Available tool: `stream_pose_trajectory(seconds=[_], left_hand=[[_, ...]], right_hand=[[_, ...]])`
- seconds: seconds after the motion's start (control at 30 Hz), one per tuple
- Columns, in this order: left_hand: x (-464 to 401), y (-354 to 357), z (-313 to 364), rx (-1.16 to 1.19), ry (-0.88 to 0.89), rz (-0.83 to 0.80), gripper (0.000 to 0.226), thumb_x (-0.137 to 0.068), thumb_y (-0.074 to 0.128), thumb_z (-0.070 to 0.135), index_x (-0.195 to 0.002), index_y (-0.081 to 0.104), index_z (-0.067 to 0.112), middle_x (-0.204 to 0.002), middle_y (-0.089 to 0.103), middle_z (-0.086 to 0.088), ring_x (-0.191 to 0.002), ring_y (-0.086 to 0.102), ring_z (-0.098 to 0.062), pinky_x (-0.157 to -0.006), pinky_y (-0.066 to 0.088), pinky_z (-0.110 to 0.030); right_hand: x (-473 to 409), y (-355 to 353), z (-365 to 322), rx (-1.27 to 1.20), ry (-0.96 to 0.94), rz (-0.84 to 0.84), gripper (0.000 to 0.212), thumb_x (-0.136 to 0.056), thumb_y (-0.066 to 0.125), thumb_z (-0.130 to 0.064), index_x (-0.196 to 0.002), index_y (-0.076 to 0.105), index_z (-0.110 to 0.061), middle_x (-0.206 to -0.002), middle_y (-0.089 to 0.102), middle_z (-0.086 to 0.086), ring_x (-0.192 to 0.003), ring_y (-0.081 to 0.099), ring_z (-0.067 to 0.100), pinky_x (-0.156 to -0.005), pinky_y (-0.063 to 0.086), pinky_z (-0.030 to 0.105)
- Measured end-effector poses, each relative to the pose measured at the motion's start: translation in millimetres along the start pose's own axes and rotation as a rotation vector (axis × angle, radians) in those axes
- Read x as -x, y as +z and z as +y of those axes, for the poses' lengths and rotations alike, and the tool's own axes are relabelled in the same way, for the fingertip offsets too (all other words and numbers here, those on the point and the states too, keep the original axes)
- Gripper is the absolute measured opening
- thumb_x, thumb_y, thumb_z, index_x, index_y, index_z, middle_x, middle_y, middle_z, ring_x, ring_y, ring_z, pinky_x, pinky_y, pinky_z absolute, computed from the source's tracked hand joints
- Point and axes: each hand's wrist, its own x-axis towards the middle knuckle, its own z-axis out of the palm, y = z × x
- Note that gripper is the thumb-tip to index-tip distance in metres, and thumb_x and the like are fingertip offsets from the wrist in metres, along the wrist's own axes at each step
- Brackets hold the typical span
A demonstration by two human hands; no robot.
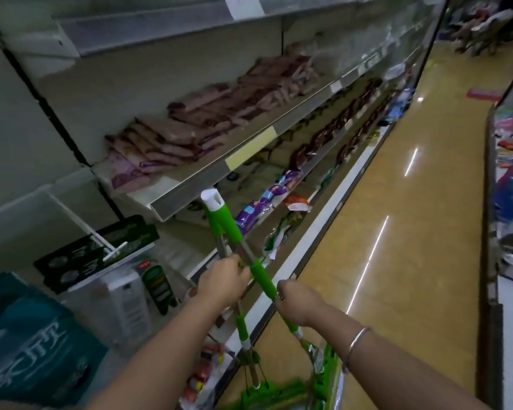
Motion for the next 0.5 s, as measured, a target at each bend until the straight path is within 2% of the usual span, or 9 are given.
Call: stream_pose_trajectory(seconds=[0.07, 0.13, 0.23, 0.33, 0.4, 0.5], left_hand=[[-20, 7, -5, 0.09, -0.059, 0.018, 0.022, -0.092, 0.045, 0.036, -0.08, 0.051, 0.019, -0.096, 0.066, -0.011, -0.09, 0.061, -0.029, -0.073, 0.046, -0.034], [-38, 15, -10, 0.258, -0.137, 0.027, 0.025, -0.092, 0.048, 0.04, -0.093, 0.057, 0.016, -0.101, 0.066, -0.008, -0.088, 0.059, -0.023, -0.074, 0.046, -0.032], [-57, 27, -14, 0.549, -0.268, 0.06, 0.05, -0.088, 0.056, 0.044, -0.123, 0.052, 0.008, -0.117, 0.062, -0.007, -0.107, 0.058, -0.025, -0.089, 0.047, -0.035], [-71, 36, -10, 0.778, -0.279, 0.133, 0.06, -0.084, 0.064, 0.04, -0.133, 0.042, 0.013, -0.132, 0.054, -0.005, -0.122, 0.051, -0.025, -0.1, 0.043, -0.038], [-77, 35, -4, 0.888, -0.276, 0.15, 0.056, -0.088, 0.061, 0.036, -0.135, 0.04, 0.015, -0.13, 0.052, -0.004, -0.119, 0.05, -0.02, -0.095, 0.041, -0.032], [-83, 35, 2, 1.014, -0.287, 0.231, 0.043, -0.092, 0.054, 0.035, -0.128, 0.045, 0.012, -0.115, 0.056, -0.003, -0.101, 0.055, -0.015, -0.082, 0.041, -0.028]], right_hand=[[-21, 0, 2, 0.015, -0.023, -0.008, 0.019, -0.09, 0.048, -0.025, -0.102, 0.054, -0.011, -0.109, 0.06, 0.014, -0.097, 0.059, 0.03, -0.067, 0.04, 0.029], [-42, 1, 3, 0.028, -0.035, -0.006, 0.025, -0.09, 0.05, -0.024, -0.11, 0.053, -0.01, -0.111, 0.058, 0.014, -0.098, 0.059, 0.029, -0.068, 0.04, 0.03], [-67, 6, 4, 0.034, -0.033, -0.023, 0.033, -0.091, 0.052, -0.024, -0.119, 0.047, -0.009, -0.118, 0.055, 0.015, -0.105, 0.056, 0.031, -0.075, 0.042, 0.034], [-88, 13, 3, -0.05, -0.011, -0.035, 0.043, -0.09, 0.054, -0.023, -0.128, 0.04, -0.009, -0.127, 0.05, 0.016, -0.114, 0.052, 0.033, -0.087, 0.045, 0.038], [-96, 19, 0, -0.127, 0.004, -0.031, 0.048, -0.089, 0.057, -0.021, -0.131, 0.037, -0.01, -0.132, 0.048, 0.015, -0.118, 0.05, 0.032, -0.092, 0.044, 0.037], [-102, 25, -4, -0.15, -0.028, -0.027, 0.064, -0.086, 0.06, -0.016, -0.14, 0.027, -0.012, -0.139, 0.041, 0.013, -0.123, 0.047, 0.03, -0.094, 0.043, 0.036]])
